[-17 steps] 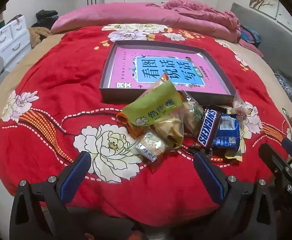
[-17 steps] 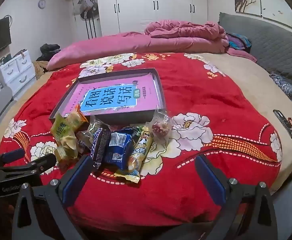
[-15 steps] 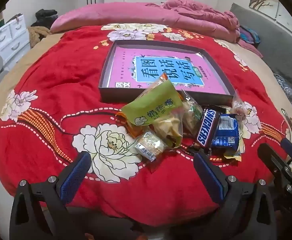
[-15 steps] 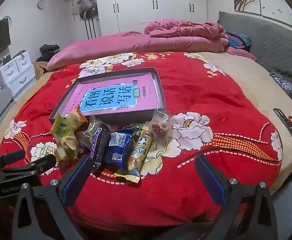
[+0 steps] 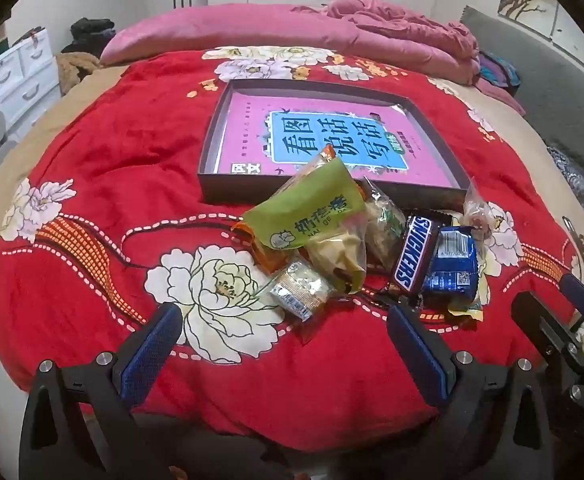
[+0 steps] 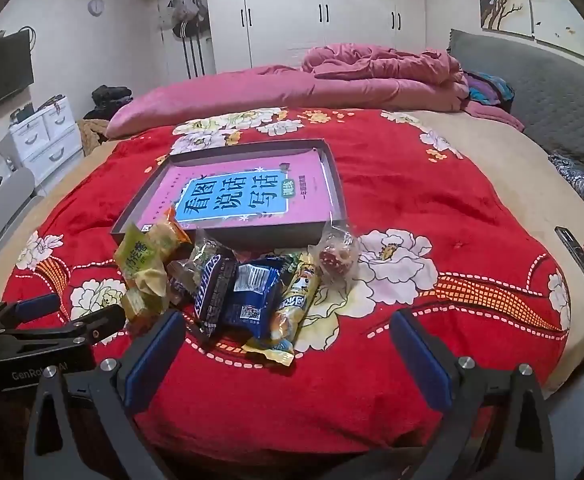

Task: Organize snacks

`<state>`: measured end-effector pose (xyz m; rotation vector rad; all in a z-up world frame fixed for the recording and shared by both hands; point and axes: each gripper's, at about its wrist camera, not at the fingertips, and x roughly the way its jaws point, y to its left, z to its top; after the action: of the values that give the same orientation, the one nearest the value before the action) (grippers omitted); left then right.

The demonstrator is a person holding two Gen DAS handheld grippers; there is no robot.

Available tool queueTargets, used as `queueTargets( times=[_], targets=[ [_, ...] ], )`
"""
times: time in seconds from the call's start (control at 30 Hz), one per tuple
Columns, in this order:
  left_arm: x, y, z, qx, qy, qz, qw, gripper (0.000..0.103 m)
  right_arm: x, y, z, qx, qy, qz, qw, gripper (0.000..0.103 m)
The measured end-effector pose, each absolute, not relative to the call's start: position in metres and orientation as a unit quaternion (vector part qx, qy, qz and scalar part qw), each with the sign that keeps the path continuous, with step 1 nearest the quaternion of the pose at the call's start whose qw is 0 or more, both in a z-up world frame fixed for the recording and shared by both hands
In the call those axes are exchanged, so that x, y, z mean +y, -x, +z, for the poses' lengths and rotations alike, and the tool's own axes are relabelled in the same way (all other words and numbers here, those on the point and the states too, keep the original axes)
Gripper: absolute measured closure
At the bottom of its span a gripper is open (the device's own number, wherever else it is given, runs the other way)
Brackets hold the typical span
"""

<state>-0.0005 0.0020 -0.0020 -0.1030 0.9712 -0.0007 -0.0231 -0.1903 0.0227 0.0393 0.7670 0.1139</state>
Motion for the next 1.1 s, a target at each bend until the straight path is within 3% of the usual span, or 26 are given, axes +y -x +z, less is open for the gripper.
queueTargets(
  times=[1.1],
  targets=[
    [-0.0005,0.0012,-0.0029,0.467,0.044,-0.007,0.883,0.001,-0.194,0.0186,0.0178,0.388,-0.027,0.045,0.92,0.0]
  ],
)
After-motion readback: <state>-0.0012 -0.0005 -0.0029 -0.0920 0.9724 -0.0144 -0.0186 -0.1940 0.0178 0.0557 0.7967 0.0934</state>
